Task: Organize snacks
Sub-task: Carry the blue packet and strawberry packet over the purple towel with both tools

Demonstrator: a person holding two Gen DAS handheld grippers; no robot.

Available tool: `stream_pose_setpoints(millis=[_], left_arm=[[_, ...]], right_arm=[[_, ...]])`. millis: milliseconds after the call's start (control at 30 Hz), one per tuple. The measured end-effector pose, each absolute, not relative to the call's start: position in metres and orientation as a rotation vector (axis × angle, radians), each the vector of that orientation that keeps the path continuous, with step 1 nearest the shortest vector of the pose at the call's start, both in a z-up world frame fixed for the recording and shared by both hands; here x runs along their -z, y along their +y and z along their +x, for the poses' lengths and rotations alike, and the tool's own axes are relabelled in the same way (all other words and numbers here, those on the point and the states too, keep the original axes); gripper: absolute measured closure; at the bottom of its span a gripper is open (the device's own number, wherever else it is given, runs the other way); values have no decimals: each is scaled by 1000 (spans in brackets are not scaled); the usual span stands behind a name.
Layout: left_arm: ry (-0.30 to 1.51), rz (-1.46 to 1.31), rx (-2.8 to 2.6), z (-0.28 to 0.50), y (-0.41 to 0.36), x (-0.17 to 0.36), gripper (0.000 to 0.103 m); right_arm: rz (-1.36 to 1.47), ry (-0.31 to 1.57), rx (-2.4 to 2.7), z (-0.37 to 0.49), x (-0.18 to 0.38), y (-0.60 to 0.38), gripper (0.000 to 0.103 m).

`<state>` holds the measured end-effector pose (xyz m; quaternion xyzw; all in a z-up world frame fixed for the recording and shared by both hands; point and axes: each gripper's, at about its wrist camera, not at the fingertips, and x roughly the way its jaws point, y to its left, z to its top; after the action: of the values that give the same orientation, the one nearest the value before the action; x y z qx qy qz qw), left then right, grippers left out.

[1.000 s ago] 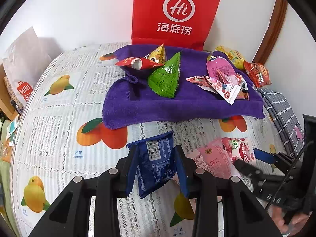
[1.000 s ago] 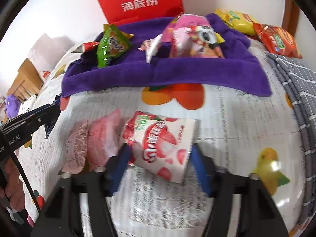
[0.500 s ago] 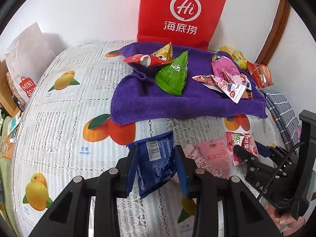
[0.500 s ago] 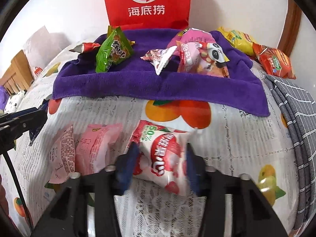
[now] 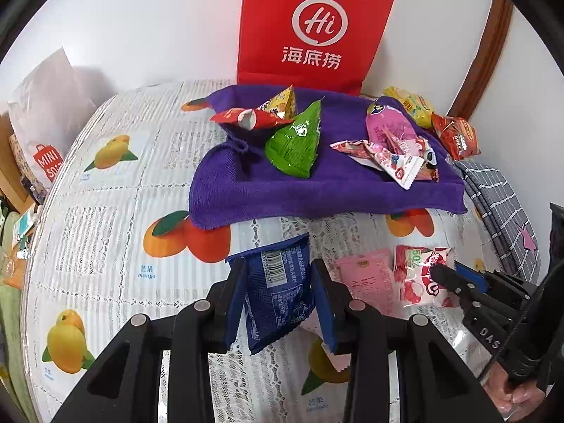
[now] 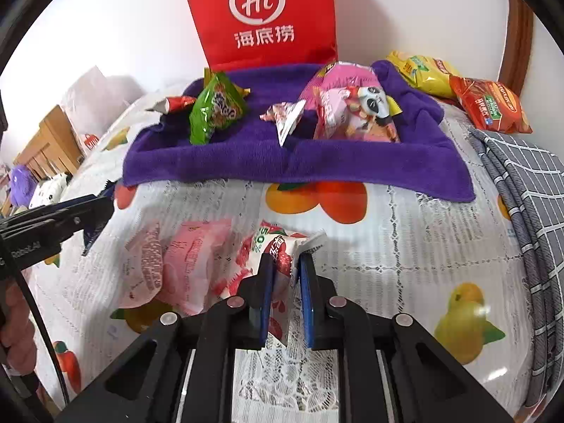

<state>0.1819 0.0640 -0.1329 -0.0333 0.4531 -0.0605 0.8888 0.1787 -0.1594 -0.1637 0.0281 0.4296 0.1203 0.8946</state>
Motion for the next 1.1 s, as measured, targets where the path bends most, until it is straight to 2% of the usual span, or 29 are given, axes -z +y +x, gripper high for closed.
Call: stream_pose_setpoints(millis=[333, 1100], left_arm=[[903, -60, 138, 180, 54, 109, 68], [788, 6, 166, 191, 28, 40, 68]], right_arm=[[82, 836, -253, 169, 132, -175, 100], [106, 677, -248, 176, 43, -199, 100]])
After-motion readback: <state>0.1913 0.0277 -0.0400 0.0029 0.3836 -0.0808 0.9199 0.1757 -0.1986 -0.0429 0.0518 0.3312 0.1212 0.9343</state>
